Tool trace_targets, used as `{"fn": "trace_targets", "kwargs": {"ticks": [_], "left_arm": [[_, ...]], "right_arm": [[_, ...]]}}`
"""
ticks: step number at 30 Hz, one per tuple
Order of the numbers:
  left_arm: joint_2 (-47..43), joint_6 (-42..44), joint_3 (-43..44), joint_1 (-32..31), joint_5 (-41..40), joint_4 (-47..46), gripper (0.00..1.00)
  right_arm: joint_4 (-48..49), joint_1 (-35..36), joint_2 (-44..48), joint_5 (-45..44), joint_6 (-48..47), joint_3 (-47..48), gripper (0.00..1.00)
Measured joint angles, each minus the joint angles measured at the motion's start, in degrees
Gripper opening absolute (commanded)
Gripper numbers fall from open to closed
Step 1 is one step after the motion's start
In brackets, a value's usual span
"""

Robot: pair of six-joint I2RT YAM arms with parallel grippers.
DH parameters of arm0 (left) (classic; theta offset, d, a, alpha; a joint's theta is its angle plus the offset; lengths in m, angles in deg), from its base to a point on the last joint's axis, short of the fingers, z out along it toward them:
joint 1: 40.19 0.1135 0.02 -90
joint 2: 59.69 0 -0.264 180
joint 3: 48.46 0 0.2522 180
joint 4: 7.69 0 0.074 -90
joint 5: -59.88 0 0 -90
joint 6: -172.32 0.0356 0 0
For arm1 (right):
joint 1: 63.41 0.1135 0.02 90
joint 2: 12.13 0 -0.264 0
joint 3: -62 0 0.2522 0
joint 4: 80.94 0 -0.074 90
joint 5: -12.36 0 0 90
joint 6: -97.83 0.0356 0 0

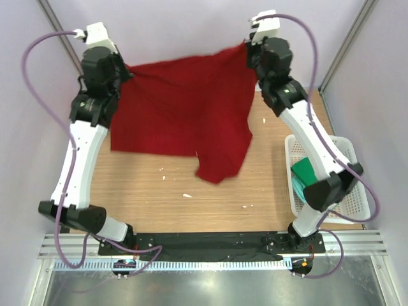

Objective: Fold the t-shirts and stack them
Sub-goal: Flatten the tshirt out

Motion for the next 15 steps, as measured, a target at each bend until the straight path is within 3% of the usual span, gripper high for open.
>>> {"fn": "trace_targets", "kwargs": {"ticks": [15], "left_arm": [[-23.2,-3.0,1.0,-1.8,4.6,-1.0,0.00]], "right_arm": [[2.2,1.5,31.2,8.1,8.2,2.2,0.01]]}}
